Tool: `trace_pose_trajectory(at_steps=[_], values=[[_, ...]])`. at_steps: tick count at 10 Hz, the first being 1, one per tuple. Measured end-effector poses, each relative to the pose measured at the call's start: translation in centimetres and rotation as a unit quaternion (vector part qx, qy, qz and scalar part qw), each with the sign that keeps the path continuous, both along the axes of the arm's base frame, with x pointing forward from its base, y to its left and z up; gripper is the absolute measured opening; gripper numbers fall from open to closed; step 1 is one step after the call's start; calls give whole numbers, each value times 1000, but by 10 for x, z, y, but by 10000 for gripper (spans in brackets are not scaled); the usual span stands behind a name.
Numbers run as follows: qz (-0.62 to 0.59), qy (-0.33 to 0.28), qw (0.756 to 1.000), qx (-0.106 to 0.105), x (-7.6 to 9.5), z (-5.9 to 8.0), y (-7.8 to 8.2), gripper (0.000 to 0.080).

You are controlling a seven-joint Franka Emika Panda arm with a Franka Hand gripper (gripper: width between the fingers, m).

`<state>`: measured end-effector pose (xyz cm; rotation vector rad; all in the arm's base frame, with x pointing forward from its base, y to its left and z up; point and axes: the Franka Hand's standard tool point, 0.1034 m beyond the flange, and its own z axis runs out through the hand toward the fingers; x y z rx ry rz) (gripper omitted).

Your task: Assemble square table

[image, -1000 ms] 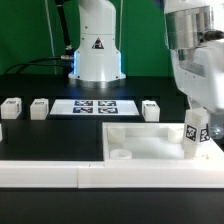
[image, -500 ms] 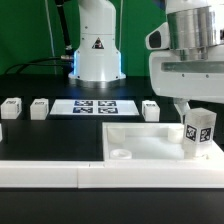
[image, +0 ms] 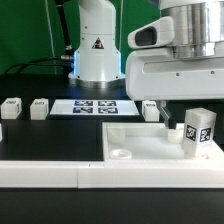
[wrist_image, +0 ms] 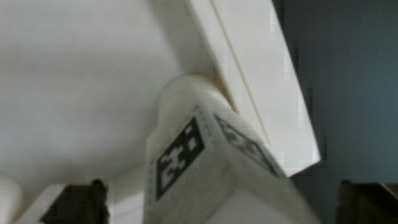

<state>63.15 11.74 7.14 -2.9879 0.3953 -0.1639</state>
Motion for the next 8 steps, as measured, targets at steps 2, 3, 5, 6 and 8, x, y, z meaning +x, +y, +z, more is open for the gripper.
trace_pose_trajectory(at_steps=[2,3,5,6,8], values=[[71,-6,997,-11,-1,-2,-2,649],[102,-9,995,-17,-1,-2,-2,649],[102,-9,995,-17,-1,-2,-1,649],[99,-9,995,-17,-1,-2,-2,649],[85,-8,996,-15,-1,-2,-2,524]])
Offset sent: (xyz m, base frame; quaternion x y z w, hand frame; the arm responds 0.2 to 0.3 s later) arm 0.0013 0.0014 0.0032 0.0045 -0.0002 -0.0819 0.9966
